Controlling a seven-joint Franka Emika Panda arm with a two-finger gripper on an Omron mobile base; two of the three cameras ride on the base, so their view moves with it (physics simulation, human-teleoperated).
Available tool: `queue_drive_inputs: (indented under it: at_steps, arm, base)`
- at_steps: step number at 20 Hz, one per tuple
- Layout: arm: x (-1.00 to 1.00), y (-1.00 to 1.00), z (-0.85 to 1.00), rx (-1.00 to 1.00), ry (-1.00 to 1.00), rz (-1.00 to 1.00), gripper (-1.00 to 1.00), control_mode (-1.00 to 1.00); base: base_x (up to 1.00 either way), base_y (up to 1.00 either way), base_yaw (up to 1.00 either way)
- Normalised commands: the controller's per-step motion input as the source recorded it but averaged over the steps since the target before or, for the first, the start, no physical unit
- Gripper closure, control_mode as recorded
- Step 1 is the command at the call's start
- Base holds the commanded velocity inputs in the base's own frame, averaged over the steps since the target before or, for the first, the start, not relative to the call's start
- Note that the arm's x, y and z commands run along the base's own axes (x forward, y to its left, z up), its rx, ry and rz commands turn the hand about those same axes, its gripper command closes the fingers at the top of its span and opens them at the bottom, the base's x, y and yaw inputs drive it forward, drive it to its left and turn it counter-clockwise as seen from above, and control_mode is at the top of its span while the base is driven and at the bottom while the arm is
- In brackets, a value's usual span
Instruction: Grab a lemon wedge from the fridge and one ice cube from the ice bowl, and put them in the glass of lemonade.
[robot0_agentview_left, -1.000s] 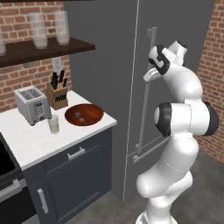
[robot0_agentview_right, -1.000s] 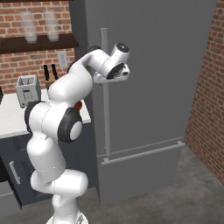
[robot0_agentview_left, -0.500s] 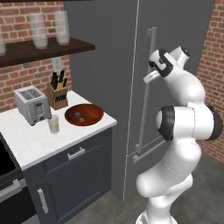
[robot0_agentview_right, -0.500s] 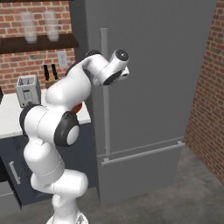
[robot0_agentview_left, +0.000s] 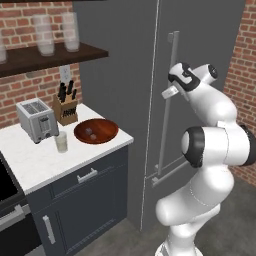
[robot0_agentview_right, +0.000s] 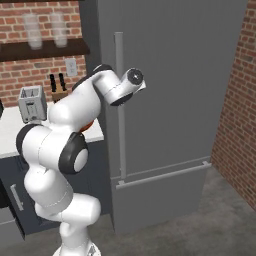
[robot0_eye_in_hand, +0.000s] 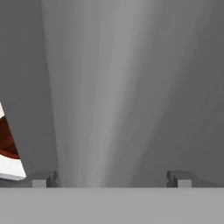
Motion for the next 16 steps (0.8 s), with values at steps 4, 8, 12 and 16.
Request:
queue_drive_inputs:
  at_steps: [4, 8, 12, 16]
  arm:
    - [0.21, 0.44, 0.0, 0.0, 0.0, 0.0, 1.0, -1.0]
    - [0.1, 0.06, 0.0, -0.01, 0.0, 0.0, 1.0, -1.0]
    - [0.0, -0.05, 0.0, 0.0, 0.0, -0.01, 1.0, -1.0]
    - [0.0, -0.48, 0.0, 0.0, 0.01, -0.19, 1.0, -1.0]
  base:
    - [0.0, 0.0, 0.0]
    - [0.0, 0.0, 0.0]
    - [0.0, 0.0, 0.0]
    - [0.0, 0.0, 0.0]
